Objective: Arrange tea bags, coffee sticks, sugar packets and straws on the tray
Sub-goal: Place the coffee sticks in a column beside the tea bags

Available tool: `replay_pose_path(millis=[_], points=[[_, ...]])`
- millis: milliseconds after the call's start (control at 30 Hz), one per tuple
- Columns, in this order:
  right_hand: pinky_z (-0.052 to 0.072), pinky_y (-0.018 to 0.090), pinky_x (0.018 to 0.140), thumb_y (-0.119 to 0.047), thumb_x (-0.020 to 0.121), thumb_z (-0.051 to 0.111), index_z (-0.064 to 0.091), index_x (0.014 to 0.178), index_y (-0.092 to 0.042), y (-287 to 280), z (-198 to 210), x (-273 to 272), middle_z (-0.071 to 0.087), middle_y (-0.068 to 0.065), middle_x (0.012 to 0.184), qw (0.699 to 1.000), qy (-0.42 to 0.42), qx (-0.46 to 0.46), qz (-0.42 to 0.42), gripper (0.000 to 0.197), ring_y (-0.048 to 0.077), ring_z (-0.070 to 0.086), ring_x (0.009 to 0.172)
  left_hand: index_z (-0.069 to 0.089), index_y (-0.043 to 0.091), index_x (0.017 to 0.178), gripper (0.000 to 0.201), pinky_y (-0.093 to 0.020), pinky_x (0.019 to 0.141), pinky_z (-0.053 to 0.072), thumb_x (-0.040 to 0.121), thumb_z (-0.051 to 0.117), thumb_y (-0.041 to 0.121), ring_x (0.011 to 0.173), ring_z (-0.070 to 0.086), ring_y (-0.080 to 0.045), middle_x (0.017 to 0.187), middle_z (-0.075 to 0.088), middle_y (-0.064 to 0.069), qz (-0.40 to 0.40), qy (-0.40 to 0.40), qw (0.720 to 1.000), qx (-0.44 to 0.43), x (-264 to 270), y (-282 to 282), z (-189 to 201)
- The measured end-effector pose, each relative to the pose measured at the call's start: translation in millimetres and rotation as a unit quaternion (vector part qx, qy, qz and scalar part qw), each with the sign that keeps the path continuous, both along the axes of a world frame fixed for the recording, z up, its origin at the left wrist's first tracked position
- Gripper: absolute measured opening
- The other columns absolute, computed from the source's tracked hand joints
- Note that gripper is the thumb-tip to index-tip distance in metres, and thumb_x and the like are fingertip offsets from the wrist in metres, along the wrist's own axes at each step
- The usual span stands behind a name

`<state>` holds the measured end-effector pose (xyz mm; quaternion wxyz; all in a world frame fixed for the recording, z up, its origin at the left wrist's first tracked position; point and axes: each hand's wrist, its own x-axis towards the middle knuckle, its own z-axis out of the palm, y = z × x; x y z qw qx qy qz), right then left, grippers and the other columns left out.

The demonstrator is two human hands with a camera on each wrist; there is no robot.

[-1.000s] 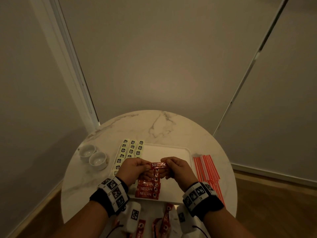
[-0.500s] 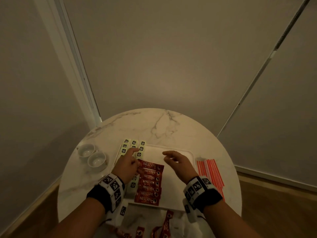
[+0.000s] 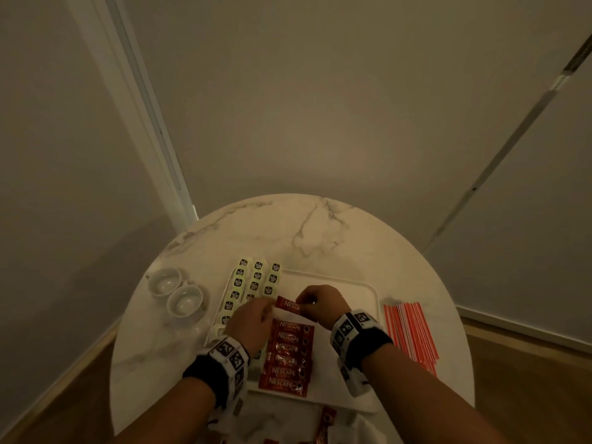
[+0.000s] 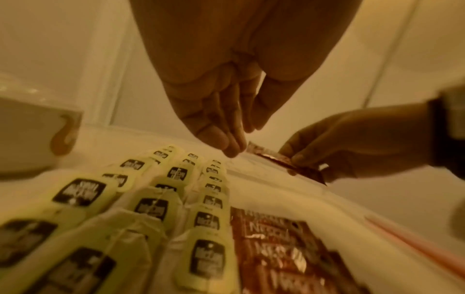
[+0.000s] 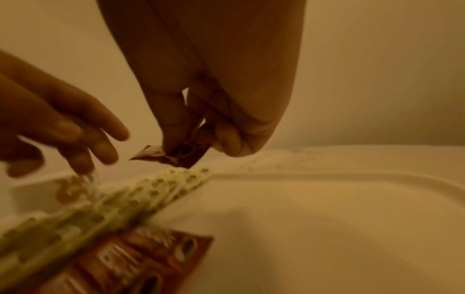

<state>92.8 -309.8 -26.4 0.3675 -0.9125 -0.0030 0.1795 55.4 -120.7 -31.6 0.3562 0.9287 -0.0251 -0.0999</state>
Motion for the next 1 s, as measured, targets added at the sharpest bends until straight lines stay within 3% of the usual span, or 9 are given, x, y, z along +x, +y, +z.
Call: replay_pose_path(millis=[67, 100, 167, 233, 300, 567, 900, 1000], points=[[0.050, 0.025, 0.086, -0.013, 0.083, 0.067, 0.073, 0.100, -0.014, 0, -12, 7, 0.070, 0.003, 0.105, 0.999, 0.007, -0.035, -0.010, 0.018, 0.015, 0.063, 0.096, 0.058, 0.025, 0.124, 0.032, -0.027, 0.097, 0.041, 0.095, 0.046, 0.024, 0.114, 0.050, -0.013, 0.124, 0.056, 0.007, -0.100, -0.049, 0.991, 0.077, -8, -5, -10], [0.050, 0.026, 0.088, -0.013, 0.083, 0.067, 0.073, 0.100, -0.015, 0, -18, 10, 0.070, 0.003, 0.106, 0.999, 0.013, -0.045, -0.010, 0.019, 0.016, 0.063, 0.099, 0.060, 0.025, 0.121, 0.031, -0.030, 0.097, 0.043, 0.093, 0.049, 0.026, 0.113, 0.050, -0.014, 0.124, 0.056, 0.008, -0.148, -0.071, 0.981, 0.107, -13, -8, -14], [0.050, 0.029, 0.092, -0.013, 0.084, 0.065, 0.073, 0.101, -0.016, 2, -27, 15, 0.070, 0.002, 0.107, 0.998, 0.030, -0.061, -0.006, 0.019, 0.017, 0.063, 0.102, 0.068, 0.028, 0.104, 0.026, -0.033, 0.080, 0.053, 0.078, 0.066, 0.029, 0.095, 0.060, -0.014, 0.106, 0.064, 0.008, -0.216, -0.117, 0.955, 0.169, -26, -11, -20], [0.050, 0.030, 0.093, -0.013, 0.085, 0.064, 0.072, 0.101, -0.017, 3, -35, 18, 0.069, 0.002, 0.109, 0.996, 0.044, -0.076, 0.006, 0.019, 0.018, 0.062, 0.103, 0.069, 0.033, 0.081, 0.025, -0.025, 0.059, 0.054, 0.058, 0.080, 0.033, 0.071, 0.061, -0.007, 0.082, 0.065, 0.014, -0.248, -0.116, 0.941, 0.200, -39, -13, -26], [0.050, 0.030, 0.092, -0.014, 0.086, 0.063, 0.072, 0.101, -0.018, 5, -41, 18, 0.069, 0.001, 0.109, 0.995, 0.057, -0.085, 0.019, 0.018, 0.017, 0.062, 0.103, 0.067, 0.033, 0.072, 0.021, -0.021, 0.054, 0.050, 0.055, 0.080, 0.035, 0.065, 0.058, -0.004, 0.075, 0.062, 0.018, -0.271, -0.115, 0.933, 0.208, -46, -13, -33], [0.054, 0.034, 0.088, -0.012, 0.086, 0.059, 0.073, 0.095, -0.021, 9, -51, 19, 0.065, 0.000, 0.106, 0.993, 0.057, -0.095, 0.037, 0.019, 0.018, 0.063, 0.097, 0.065, 0.035, 0.068, 0.023, -0.022, 0.052, 0.050, 0.052, 0.077, 0.048, 0.058, 0.058, 0.000, 0.070, 0.061, 0.020, -0.315, -0.126, 0.908, 0.248, -56, -9, -37], [0.055, 0.034, 0.086, -0.012, 0.087, 0.059, 0.073, 0.095, -0.022, 9, -53, 18, 0.062, 0.001, 0.107, 0.994, 0.048, -0.095, 0.041, 0.018, 0.019, 0.062, 0.097, 0.065, 0.032, 0.060, 0.024, -0.022, 0.051, 0.051, 0.050, 0.078, 0.050, 0.053, 0.057, 0.000, 0.061, 0.059, 0.019, -0.330, -0.103, 0.893, 0.288, -62, -8, -42], [0.055, 0.034, 0.087, -0.012, 0.087, 0.060, 0.072, 0.095, -0.022, 9, -53, 17, 0.062, 0.000, 0.107, 0.994, 0.046, -0.092, 0.035, 0.017, 0.019, 0.061, 0.098, 0.068, 0.027, 0.072, 0.018, -0.031, 0.065, 0.053, 0.066, 0.072, 0.043, 0.067, 0.063, -0.008, 0.074, 0.064, 0.014, -0.327, -0.085, 0.899, 0.278, -62, -7, -42]])
